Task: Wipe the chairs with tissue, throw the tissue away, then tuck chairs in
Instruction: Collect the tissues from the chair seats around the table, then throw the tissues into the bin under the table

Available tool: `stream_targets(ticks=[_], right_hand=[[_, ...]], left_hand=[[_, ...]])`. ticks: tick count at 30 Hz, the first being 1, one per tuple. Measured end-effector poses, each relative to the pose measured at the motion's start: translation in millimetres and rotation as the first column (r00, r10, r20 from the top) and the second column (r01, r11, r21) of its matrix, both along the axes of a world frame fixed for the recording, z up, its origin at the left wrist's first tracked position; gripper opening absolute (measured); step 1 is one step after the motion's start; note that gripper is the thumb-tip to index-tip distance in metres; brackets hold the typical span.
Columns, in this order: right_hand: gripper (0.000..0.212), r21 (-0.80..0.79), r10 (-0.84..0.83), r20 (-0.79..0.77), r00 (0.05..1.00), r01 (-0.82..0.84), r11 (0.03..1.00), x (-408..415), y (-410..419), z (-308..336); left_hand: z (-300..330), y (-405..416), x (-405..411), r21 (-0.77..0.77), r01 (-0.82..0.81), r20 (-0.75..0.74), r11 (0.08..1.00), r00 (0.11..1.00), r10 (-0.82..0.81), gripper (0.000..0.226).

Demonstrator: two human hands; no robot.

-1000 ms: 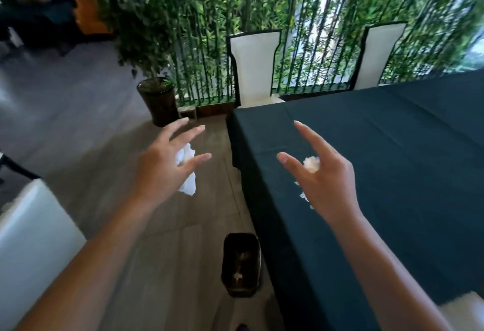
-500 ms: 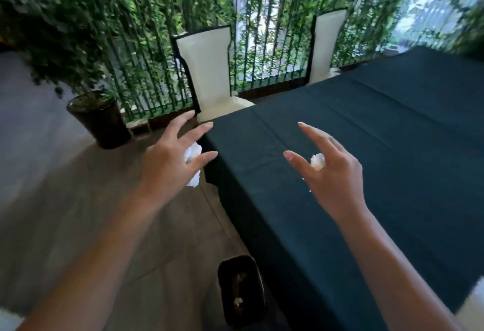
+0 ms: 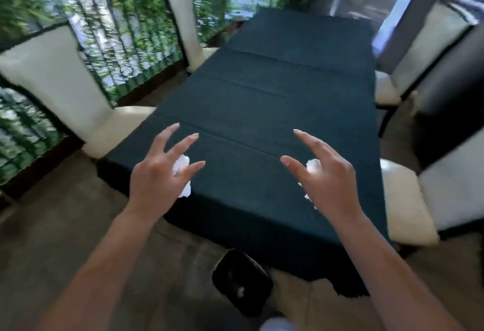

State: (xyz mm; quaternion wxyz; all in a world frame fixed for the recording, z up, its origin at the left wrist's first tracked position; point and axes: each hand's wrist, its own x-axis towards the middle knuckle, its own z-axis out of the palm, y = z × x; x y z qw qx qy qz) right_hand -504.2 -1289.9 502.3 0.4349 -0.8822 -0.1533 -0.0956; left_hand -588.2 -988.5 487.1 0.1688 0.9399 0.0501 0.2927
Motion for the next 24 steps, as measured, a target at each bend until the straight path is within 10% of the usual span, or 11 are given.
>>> stream_targets(ticks=[16,24], right_hand=[[0.062,-0.194,-0.382,-0.225,0.897,0.342,0.919,-34,-61,-98],[0.047,-0.19,-0.692,-0.399,0.602,0.684,0.704,-54,-33,-155]], left_hand=[[-107,-59,48,-0.216,0.204,-0.247,0.955,0.935,-0.256,0.052],[-171,-11,76,-0.185,0.43,-0.359,0.884,0.808,-0.468,0.046]])
